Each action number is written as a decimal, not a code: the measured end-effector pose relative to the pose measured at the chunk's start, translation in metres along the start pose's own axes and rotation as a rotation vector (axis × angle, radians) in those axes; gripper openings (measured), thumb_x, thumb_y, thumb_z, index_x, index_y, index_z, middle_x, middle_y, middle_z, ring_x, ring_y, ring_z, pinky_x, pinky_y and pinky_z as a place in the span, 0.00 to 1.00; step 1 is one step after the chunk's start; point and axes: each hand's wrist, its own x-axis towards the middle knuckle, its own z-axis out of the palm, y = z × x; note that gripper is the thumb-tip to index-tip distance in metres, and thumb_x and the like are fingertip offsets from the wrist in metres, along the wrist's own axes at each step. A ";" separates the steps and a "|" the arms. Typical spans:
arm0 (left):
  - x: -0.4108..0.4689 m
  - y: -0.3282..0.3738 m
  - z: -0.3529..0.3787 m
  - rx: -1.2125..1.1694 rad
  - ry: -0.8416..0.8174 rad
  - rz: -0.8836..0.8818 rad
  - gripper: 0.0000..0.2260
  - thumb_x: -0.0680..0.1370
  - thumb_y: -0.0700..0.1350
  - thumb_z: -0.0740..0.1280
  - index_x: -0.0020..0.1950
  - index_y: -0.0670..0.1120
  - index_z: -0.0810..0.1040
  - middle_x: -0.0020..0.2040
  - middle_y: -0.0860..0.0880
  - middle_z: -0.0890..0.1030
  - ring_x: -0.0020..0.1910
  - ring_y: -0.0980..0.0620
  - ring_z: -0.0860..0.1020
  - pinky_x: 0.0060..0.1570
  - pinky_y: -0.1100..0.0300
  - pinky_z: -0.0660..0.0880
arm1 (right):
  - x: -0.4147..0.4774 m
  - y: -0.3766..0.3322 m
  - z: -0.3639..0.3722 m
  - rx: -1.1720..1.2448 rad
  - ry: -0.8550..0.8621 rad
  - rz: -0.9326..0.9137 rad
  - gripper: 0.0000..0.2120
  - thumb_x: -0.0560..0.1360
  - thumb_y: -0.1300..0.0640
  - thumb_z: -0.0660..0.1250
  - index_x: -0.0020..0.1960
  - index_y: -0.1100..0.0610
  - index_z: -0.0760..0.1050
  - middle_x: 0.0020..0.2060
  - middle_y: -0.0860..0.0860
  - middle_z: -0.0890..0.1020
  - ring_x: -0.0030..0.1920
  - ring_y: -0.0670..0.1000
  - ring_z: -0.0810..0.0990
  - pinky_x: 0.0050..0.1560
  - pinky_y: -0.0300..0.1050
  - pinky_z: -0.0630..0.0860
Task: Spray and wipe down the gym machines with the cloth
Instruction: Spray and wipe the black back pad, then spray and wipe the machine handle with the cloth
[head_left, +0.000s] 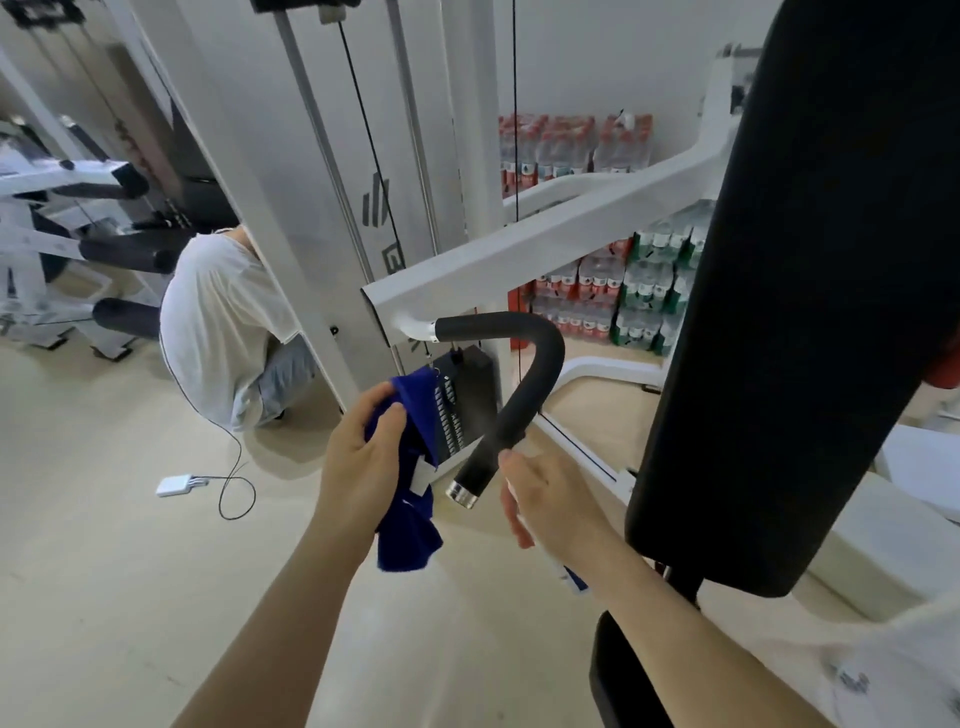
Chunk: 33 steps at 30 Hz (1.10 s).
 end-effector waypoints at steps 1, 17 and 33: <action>-0.002 -0.002 -0.001 -0.005 0.008 0.005 0.13 0.80 0.44 0.60 0.50 0.63 0.78 0.42 0.57 0.82 0.44 0.46 0.81 0.43 0.47 0.78 | 0.000 0.004 0.002 -0.013 0.018 -0.007 0.25 0.79 0.47 0.53 0.29 0.57 0.72 0.23 0.51 0.76 0.26 0.47 0.76 0.40 0.50 0.80; 0.001 -0.010 0.025 0.115 -0.126 0.149 0.13 0.83 0.43 0.58 0.65 0.56 0.71 0.49 0.53 0.79 0.38 0.54 0.78 0.35 0.65 0.76 | 0.025 -0.001 -0.041 0.150 0.368 -0.057 0.33 0.77 0.41 0.49 0.23 0.59 0.71 0.20 0.54 0.75 0.24 0.45 0.73 0.40 0.48 0.77; 0.026 -0.010 0.038 0.043 -0.031 0.163 0.15 0.83 0.44 0.59 0.58 0.66 0.72 0.53 0.59 0.79 0.50 0.53 0.79 0.52 0.52 0.78 | 0.069 -0.054 -0.035 -0.254 0.242 -0.107 0.29 0.79 0.42 0.51 0.33 0.61 0.76 0.29 0.57 0.81 0.28 0.52 0.75 0.37 0.48 0.77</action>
